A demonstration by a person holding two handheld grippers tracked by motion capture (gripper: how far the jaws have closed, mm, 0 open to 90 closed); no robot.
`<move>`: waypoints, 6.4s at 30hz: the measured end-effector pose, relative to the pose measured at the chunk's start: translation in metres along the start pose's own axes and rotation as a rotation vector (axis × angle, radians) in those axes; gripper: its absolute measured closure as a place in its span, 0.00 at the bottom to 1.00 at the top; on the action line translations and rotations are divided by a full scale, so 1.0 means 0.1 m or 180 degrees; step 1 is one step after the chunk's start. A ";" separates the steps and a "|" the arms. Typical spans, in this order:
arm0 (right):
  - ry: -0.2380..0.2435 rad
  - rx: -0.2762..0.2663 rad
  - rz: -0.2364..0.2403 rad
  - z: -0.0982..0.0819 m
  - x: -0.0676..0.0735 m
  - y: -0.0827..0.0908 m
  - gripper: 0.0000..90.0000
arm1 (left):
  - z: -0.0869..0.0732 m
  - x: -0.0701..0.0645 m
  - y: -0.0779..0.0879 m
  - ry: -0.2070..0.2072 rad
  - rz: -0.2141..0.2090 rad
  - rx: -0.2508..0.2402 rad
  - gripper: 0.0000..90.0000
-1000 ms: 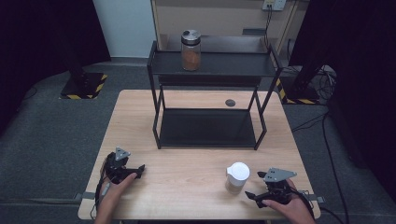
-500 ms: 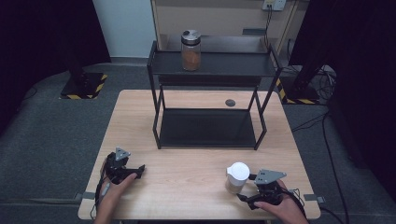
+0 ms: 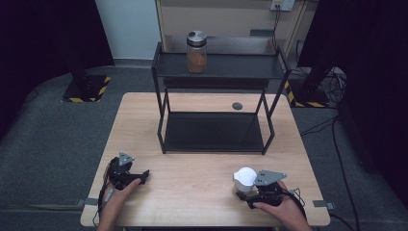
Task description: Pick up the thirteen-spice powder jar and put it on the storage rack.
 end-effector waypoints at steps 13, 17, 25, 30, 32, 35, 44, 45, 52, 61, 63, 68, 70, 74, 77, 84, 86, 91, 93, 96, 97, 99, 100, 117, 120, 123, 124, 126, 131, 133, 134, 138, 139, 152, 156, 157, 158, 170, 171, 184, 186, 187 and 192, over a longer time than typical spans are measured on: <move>0.0066 -0.0028 -0.0029 0.11 -0.02 0.03 0.35 | 0.00 0.00 0.00 0.0001 -0.0001 0.0000 0.02; 0.0078 -0.0050 -0.0043 0.22 -0.11 0.03 0.35 | 0.00 0.00 0.00 0.0001 -0.0001 0.0000 0.02; 0.0031 -0.0018 -0.0111 0.37 -0.34 -0.01 0.35 | 0.00 0.00 0.00 -0.0001 -0.0001 0.0002 0.02; -0.0022 -0.0054 -0.0138 0.43 -0.45 0.01 0.35 | 0.00 0.00 0.00 -0.0002 -0.0003 0.0002 0.02; 0.0000 -0.0057 -0.0156 0.47 -0.49 0.02 0.35 | 0.00 0.00 0.00 -0.0002 -0.0002 0.0002 0.02; 0.0018 -0.0041 -0.0179 0.51 -0.53 0.04 0.35 | 0.00 0.00 0.00 -0.0001 -0.0002 0.0002 0.02; 0.0008 -0.0064 -0.0158 0.63 -0.63 0.04 0.35 | 0.00 0.00 0.00 -0.0003 -0.0003 0.0002 0.02; 0.0000 -0.0074 -0.0151 0.64 -0.64 0.04 0.35 | 0.00 0.00 0.00 -0.0002 -0.0003 0.0002 0.02; 0.0030 -0.0096 -0.0136 0.77 -0.69 0.04 0.35 | 0.00 0.00 0.00 -0.0002 -0.0004 0.0002 0.02; 0.0083 -0.0100 -0.0171 0.94 -0.76 0.09 0.35 | 0.00 0.00 0.00 -0.0002 -0.0004 0.0004 0.02; 0.0094 -0.0107 -0.0187 0.98 -0.78 0.11 0.35 | 0.00 0.00 0.00 -0.0002 -0.0004 0.0003 0.02; 0.0145 -0.0108 -0.0224 1.09 -0.81 0.18 0.35 | 0.00 0.00 0.00 -0.0002 -0.0004 0.0004 0.02; 0.0155 -0.0108 -0.0236 1.13 -0.82 0.21 0.35 | 0.00 0.00 0.00 -0.0003 -0.0004 0.0003 0.02; 0.0163 -0.0119 -0.0268 1.20 -0.83 0.25 0.35 | 0.00 0.00 0.00 -0.0002 -0.0005 0.0003 0.02; 0.0186 -0.0111 -0.0270 1.24 -0.84 0.28 0.35 | 0.00 0.00 0.00 -0.0001 -0.0005 0.0003 0.02; 0.0199 -0.0091 -0.0315 1.35 -0.88 0.33 0.35 | 0.00 0.00 0.00 -0.0001 -0.0005 0.0004 0.02; 0.0208 -0.0100 -0.0315 1.38 -0.89 0.34 0.35 | 0.00 -0.01 0.00 0.0002 0.0003 0.0007 0.02; 0.0225 -0.0098 -0.0314 1.46 -0.91 0.37 0.35 | 0.01 -0.01 -0.01 0.0006 0.0012 0.0011 0.01; 0.0231 -0.0107 -0.0309 1.50 -0.93 0.38 0.35 | 0.01 -0.02 -0.01 0.0006 0.0012 0.0011 0.01; 0.0232 -0.0123 -0.0303 1.55 -0.95 0.40 0.35 | 0.01 -0.01 -0.01 0.0005 0.0011 0.0012 0.01; 0.0234 -0.0127 -0.0309 1.56 -0.96 0.41 0.35 | 0.01 -0.01 -0.01 0.0006 0.0011 0.0012 0.01; 0.0219 -0.0135 -0.0305 1.59 -0.99 0.43 0.35 | 0.01 -0.01 -0.01 0.0005 0.0010 0.0013 0.01; 0.0207 -0.0142 -0.0302 1.60 -1.00 0.44 0.35 | 0.01 -0.01 -0.01 0.0006 0.0009 0.0013 0.01; 0.0186 -0.0201 -0.0281 1.82 -1.12 0.67 0.35 | 0.01 -0.01 -0.01 0.0006 0.0003 0.0016 0.00; 0.0200 -0.0201 -0.0286 1.86 -1.12 0.71 0.35 | 0.01 -0.01 -0.01 0.0007 0.0003 0.0016 0.00; 0.0225 -0.0195 -0.0283 1.91 -1.12 0.75 0.35 | 0.01 -0.01 -0.01 0.0007 0.0003 0.0016 0.00; 0.0233 -0.0195 -0.0287 1.93 -1.12 0.77 0.35 | 0.01 -0.01 -0.01 0.0006 0.0003 0.0017 0.00; 0.0254 -0.0202 -0.0285 1.96 -1.12 0.81 0.35 | 0.01 -0.01 -0.01 0.0007 0.0003 0.0016 0.00; 0.0288 -0.0246 -0.0293 2.08 -1.13 0.94 0.35 | 0.01 -0.01 -0.01 0.0006 0.0003 0.0017 0.00; 0.0301 -0.0250 -0.0310 2.13 -1.13 0.99 0.35 | 0.01 -0.01 -0.01 0.0007 0.0003 0.0016 0.00; 0.0312 -0.0256 -0.0315 2.16 -1.14 1.01 0.35 | 0.01 -0.01 -0.01 0.0007 0.0003 0.0016 0.00; 0.0337 -0.0269 -0.0341 2.27 -1.15 1.11 0.35 | 0.01 -0.01 -0.01 0.0007 0.0003 0.0017 0.00; 0.0348 -0.0277 -0.0347 2.30 -1.16 1.13 0.35 | 0.01 -0.01 -0.01 0.0007 0.0003 0.0017 0.00; 0.0393 -0.0371 -0.0386 2.62 -1.21 1.35 0.35 | 0.01 -0.01 -0.01 0.0007 0.0002 0.0017 0.00; 0.0406 -0.0343 -0.0407 2.71 -1.25 1.39 0.35 | 0.01 -0.01 -0.01 0.0008 0.0003 0.0015 0.00; 0.0406 -0.0338 -0.0408 2.74 -1.26 1.40 0.35 | 0.01 -0.01 -0.01 0.0004 0.0003 0.0019 0.00; 0.0401 -0.0333 -0.0408 2.75 -1.28 1.41 0.35 | 0.01 -0.01 -0.01 0.0003 0.0003 0.0019 0.00; 0.0339 -0.0318 -0.0438 2.95 -1.43 1.44 0.35 | 0.01 -0.01 -0.01 0.0005 0.0003 0.0016 0.00; 0.0327 -0.0322 -0.0431 2.96 -1.45 1.44 0.35 | 0.01 -0.01 -0.01 0.0004 0.0003 0.0017 0.00; 0.0262 -0.0298 -0.0423 3.09 -1.61 1.36 0.35 | 0.02 -0.01 -0.01 0.0000 -0.0003 0.0023 0.00; 0.0257 -0.0295 -0.0423 3.11 -1.63 1.35 0.35 | 0.02 -0.01 -0.02 -0.0001 -0.0004 0.0024 0.00; 0.0257 -0.0295 -0.0423 3.11 -1.63 1.35 0.35 | 0.02 -0.01 -0.02 -0.0001 -0.0004 0.0024 0.00; 0.0226 -0.0287 -0.0428 3.16 -1.69 1.32 0.35 | 0.02 -0.01 -0.02 -0.0002 -0.0004 0.0023 0.00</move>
Point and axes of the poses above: each handheld gripper's, and its own axes: y roughly backward along the jaws, z roughly out of its top, x roughly to its left, the point moved 8 cm from there along -y, roughly forward along the jaws, and after that the axes turned 4 degrees about x, right-handed, at the moved point
